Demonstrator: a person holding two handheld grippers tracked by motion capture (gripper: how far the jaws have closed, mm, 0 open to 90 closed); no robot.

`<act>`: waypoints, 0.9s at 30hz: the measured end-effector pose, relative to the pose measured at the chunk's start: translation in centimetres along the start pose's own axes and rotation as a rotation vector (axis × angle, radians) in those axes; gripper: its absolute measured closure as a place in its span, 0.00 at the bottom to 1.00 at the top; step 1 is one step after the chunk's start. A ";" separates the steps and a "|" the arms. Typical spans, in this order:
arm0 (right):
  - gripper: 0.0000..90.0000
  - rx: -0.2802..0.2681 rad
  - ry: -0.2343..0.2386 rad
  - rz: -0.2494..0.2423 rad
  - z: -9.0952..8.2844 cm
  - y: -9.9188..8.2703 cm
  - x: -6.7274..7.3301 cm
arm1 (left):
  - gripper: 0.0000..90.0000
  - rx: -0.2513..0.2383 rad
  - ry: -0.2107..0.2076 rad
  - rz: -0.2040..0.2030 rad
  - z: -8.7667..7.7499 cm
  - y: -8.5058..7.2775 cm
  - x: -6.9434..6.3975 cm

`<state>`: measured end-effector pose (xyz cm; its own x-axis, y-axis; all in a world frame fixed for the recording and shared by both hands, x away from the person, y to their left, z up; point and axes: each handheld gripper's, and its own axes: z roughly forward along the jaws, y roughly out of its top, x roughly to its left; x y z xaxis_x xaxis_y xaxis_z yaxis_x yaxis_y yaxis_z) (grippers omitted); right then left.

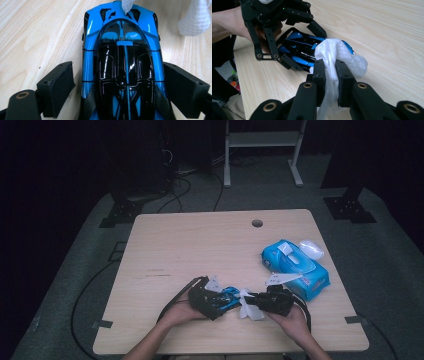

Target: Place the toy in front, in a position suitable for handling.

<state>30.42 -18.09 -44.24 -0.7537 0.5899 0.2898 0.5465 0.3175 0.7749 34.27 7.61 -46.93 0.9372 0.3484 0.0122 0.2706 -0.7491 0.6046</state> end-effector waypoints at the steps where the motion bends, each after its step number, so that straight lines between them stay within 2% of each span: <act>1: 0.88 0.000 0.000 -0.001 0.0 0.0 0.0 | 0.15 0.008 -0.001 0.004 0.1 0.2 -0.1; 7: 0.88 -0.008 -0.001 0.020 -0.2 -0.2 -0.4 | 0.16 0.024 -0.004 -0.003 0.5 1.0 -0.1; 8: 0.88 -0.011 -0.001 0.019 -0.2 -0.2 -0.5 | 0.18 0.016 -0.004 0.000 0.5 1.0 -0.1; 9: 0.88 -0.012 -0.001 0.024 -0.3 -0.2 -0.5 | 0.27 0.011 -0.009 0.019 0.3 1.1 -0.1; 10: 0.88 -0.014 -0.002 0.026 -0.3 -0.2 -0.6 | 0.28 0.014 -0.008 0.013 0.3 1.1 -0.2; 18: 0.88 -0.031 -0.012 0.038 -0.9 -0.2 -0.9 | 0.29 0.014 0.000 0.037 0.4 1.3 -0.1; 20: 0.88 -0.033 -0.019 0.042 -1.1 -0.2 -1.1 | 0.29 0.019 0.008 0.044 0.3 1.4 0.1; 24: 0.88 -0.044 -0.044 0.048 -1.6 -0.2 -1.7 | 0.30 -0.009 0.013 0.016 0.1 1.8 1.2; 27: 0.88 -0.049 -0.073 0.049 -2.1 -0.3 -2.3 | 0.30 0.004 0.034 0.032 0.2 2.2 1.7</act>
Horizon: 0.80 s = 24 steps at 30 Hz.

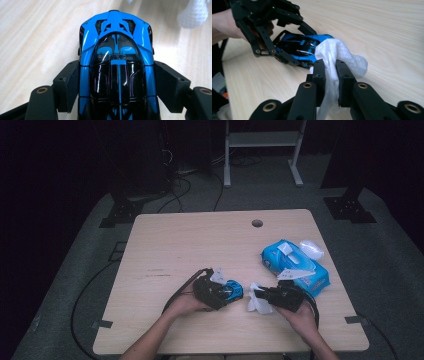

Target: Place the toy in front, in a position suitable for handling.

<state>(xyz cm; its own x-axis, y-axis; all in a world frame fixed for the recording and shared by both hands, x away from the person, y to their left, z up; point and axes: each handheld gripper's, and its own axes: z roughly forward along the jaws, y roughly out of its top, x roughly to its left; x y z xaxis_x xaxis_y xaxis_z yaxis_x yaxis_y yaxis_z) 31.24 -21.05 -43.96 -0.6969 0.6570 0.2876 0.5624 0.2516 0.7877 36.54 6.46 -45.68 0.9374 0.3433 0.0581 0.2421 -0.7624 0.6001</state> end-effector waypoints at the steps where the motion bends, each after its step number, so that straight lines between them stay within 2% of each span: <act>1: 0.88 0.002 -0.009 -0.005 -0.1 0.0 -0.2 | 0.30 0.004 0.007 -0.004 0.1 0.1 0.3; 3: 0.88 0.004 -0.027 0.002 -0.4 -0.1 -0.5 | 0.30 0.000 0.010 -0.016 0.3 0.2 0.8; 4: 0.88 0.003 -0.040 -0.006 -0.6 -0.2 -0.7 | 0.30 -0.006 0.013 -0.033 0.3 0.2 1.0; 9: 0.88 0.034 -0.109 -0.041 -1.3 -0.8 -1.2 | 0.30 -0.007 0.024 -0.052 0.5 0.2 1.9; 14: 0.84 0.074 -0.142 -0.051 -2.0 -2.0 -2.0 | 0.30 -0.016 0.019 -0.072 0.8 -0.1 2.2; 16: 0.79 0.083 -0.150 -0.051 -2.4 -2.3 -2.3 | 0.30 -0.016 0.020 -0.071 0.9 -0.1 2.2; 18: 0.67 0.092 -0.155 -0.049 -2.8 -2.5 -2.5 | 0.29 -0.016 0.012 -0.078 0.8 -0.1 2.4; 21: 0.55 0.071 -0.173 -0.052 -3.2 -2.6 -2.6 | 0.24 -0.044 0.011 -0.086 0.6 -0.1 2.4; 24: 0.51 0.044 -0.182 -0.053 -3.6 -2.3 -2.7 | 0.19 -0.066 0.025 -0.075 0.0 0.1 2.3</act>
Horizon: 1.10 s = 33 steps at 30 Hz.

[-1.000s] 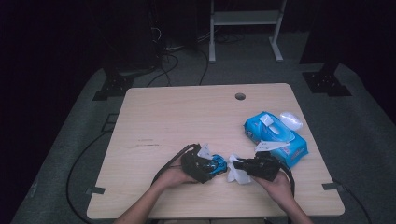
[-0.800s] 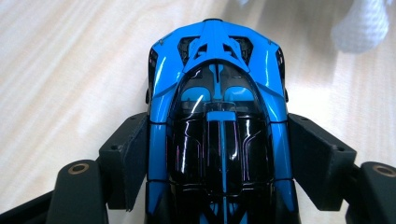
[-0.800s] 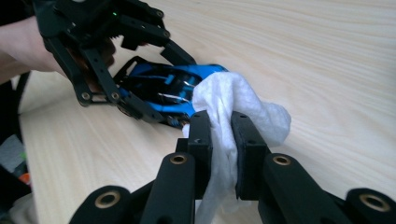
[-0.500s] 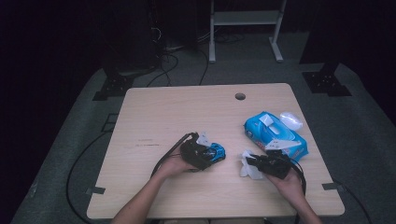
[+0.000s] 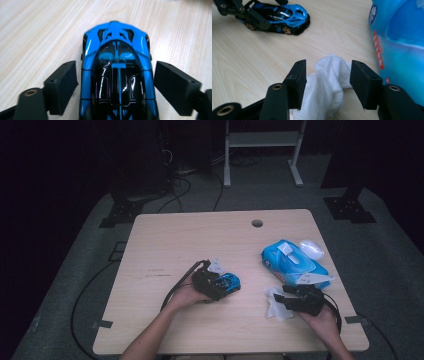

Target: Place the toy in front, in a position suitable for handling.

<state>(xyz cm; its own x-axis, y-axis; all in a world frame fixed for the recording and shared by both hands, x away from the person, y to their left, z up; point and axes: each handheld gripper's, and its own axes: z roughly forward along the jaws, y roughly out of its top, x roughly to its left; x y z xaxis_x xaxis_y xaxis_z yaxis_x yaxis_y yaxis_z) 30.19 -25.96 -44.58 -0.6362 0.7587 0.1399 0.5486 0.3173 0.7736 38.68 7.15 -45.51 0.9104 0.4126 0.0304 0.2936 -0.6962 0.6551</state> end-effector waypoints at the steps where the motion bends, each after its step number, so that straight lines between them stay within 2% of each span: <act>1: 0.50 -0.006 0.001 0.002 -0.1 0.0 0.0 | 0.19 -0.007 0.003 0.000 -0.2 0.0 -0.1; 7: 0.47 -0.027 0.009 0.002 -0.2 0.1 0.1 | 0.16 -0.051 0.015 -0.008 -1.7 -0.6 -0.1; 19: 0.43 -0.061 0.016 0.012 -0.5 0.3 0.2 | 0.14 -0.101 0.044 -0.050 -4.1 -2.7 0.2; 30: 0.42 -0.073 0.022 0.022 -0.4 0.3 0.3 | 0.13 -0.115 0.066 -0.073 -5.3 -4.1 0.3; 33: 0.41 -0.073 0.021 0.022 -0.4 0.2 0.3 | 0.13 -0.119 0.068 -0.090 -5.5 -4.7 0.3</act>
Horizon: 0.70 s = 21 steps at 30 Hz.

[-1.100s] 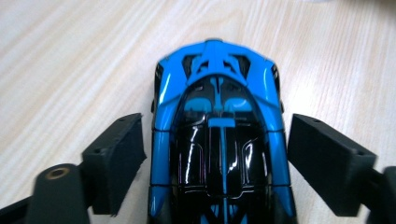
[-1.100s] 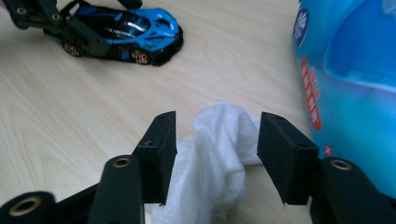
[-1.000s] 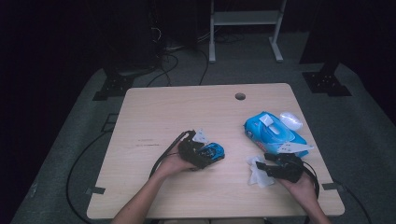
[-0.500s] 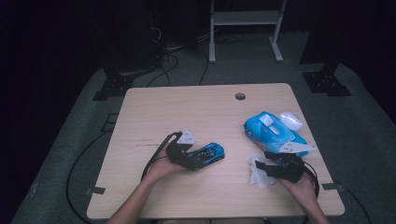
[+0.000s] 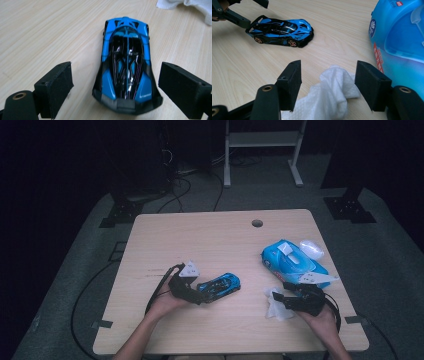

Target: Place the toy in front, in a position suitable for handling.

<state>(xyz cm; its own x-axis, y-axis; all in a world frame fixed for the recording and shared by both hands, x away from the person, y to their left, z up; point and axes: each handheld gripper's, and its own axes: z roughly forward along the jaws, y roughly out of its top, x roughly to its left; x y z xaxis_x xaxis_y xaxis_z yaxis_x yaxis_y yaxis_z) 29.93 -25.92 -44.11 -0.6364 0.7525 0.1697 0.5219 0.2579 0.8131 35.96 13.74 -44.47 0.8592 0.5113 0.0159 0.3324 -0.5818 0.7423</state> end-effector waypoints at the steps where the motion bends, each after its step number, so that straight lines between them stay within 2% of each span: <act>1: 0.41 0.000 0.001 -0.001 0.0 0.0 0.0 | 0.13 -0.002 0.002 -0.004 -0.1 -0.2 0.0; 10: 0.41 0.002 0.003 -0.005 0.1 0.1 0.1 | 0.12 -0.017 0.018 -0.026 -1.1 -1.2 0.0; 21: 0.40 -0.008 -0.004 -0.004 -0.2 0.2 0.1 | 0.12 -0.034 0.043 -0.034 -2.5 -2.4 0.1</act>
<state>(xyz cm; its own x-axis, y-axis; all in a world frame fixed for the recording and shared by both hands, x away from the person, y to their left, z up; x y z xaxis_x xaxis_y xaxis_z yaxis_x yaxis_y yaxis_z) 29.82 -25.95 -43.83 -0.6364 0.7537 0.1643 0.5144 0.2559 0.8185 34.25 16.80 -44.59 0.8299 0.5577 0.0185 0.3472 -0.5421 0.7652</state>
